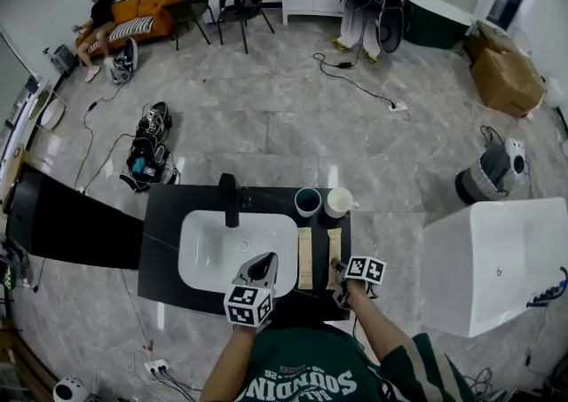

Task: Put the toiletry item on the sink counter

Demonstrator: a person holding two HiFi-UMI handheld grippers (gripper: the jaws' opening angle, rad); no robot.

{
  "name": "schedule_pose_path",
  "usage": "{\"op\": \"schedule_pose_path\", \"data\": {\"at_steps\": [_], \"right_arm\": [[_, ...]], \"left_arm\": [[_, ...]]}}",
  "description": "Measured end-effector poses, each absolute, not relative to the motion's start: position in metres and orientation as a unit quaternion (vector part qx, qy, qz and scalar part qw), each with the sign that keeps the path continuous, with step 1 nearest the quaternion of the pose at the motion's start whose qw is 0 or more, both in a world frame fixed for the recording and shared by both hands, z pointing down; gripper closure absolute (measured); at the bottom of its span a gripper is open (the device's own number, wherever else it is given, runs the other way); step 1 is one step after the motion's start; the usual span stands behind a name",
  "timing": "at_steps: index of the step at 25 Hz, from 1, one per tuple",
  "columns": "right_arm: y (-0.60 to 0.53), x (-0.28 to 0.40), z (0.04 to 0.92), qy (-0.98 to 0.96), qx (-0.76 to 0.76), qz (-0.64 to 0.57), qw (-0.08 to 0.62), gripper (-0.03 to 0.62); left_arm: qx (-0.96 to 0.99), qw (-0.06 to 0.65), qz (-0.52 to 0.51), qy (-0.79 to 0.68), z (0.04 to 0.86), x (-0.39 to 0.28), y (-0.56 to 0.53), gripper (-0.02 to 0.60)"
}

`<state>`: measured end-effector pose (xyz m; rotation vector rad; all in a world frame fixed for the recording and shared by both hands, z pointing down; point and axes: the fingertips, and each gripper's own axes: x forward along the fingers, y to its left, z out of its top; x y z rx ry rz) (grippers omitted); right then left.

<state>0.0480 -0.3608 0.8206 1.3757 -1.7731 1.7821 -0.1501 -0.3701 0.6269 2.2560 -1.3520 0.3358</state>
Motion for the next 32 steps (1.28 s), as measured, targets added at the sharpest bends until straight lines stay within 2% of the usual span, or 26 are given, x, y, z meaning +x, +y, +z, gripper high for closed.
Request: {"op": "schedule_pose_path", "data": {"at_steps": [6,9,17,25,32], "right_arm": [[-0.359,0.046,0.83,-0.605,0.482,0.611,0.169,0.526],[-0.356,0.048,0.834,-0.608,0.489,0.596,0.192,0.441],[-0.355,0.052,0.83,-0.623,0.492,0.57,0.211,0.422],[-0.36,0.078,0.806,-0.644,0.524,0.514,0.215,0.427],[-0.375,0.068,0.748,-0.718,0.517,0.416,0.21,0.516]], "left_arm": [[0.823,0.251,0.116,-0.496,0.63,-0.153,-0.372,0.569],[0.824,0.256,0.111,-0.493,0.632,-0.152,-0.372,0.569],[0.828,0.253,0.109,-0.487,0.631,-0.147,-0.371,0.569],[0.835,0.246,0.106,-0.48,0.625,-0.139,-0.372,0.569],[0.842,0.236,0.105,-0.474,0.617,-0.13,-0.374,0.569]]}}
